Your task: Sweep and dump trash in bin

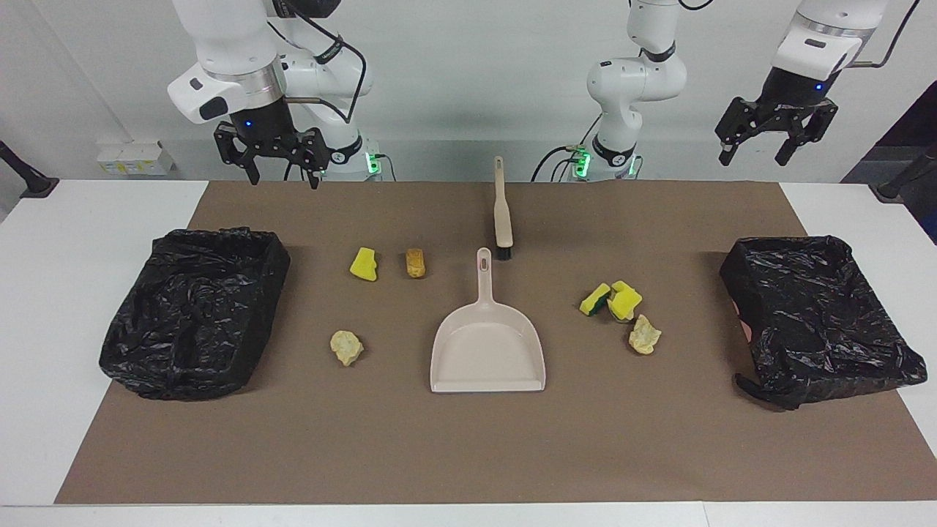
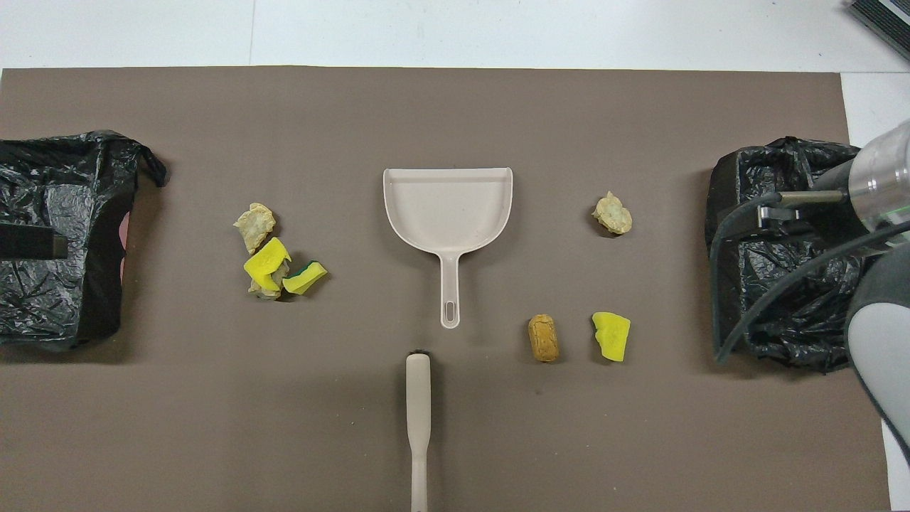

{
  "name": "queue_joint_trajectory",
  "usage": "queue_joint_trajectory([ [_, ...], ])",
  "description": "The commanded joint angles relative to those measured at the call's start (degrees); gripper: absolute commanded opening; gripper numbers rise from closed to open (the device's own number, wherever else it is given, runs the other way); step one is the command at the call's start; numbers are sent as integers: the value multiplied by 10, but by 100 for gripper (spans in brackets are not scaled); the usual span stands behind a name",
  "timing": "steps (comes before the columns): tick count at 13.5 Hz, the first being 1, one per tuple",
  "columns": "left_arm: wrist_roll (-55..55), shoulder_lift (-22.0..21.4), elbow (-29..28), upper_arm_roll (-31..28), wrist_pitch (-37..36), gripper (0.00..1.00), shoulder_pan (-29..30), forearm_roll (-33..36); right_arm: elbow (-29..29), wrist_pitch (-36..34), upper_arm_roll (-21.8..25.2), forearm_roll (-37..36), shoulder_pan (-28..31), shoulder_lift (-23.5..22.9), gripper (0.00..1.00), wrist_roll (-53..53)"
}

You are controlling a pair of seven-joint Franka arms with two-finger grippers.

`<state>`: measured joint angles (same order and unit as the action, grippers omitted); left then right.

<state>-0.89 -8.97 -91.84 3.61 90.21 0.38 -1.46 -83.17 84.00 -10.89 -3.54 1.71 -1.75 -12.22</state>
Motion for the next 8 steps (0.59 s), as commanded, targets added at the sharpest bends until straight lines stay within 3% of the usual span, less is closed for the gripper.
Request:
queue_joint_trajectory([
  [1,8,-14,-15,1,-6,100,4,-3,-14,-2,-2,9,5,11,100,6],
  [6,-2,-17,-23,2,-6,100,0,-5,-19,-2,-2,10,5,13,100,6],
  [8,-2,-38,-58,2,-7,100,-9,-5,-19,-4,-1,12,7,14,100,6],
])
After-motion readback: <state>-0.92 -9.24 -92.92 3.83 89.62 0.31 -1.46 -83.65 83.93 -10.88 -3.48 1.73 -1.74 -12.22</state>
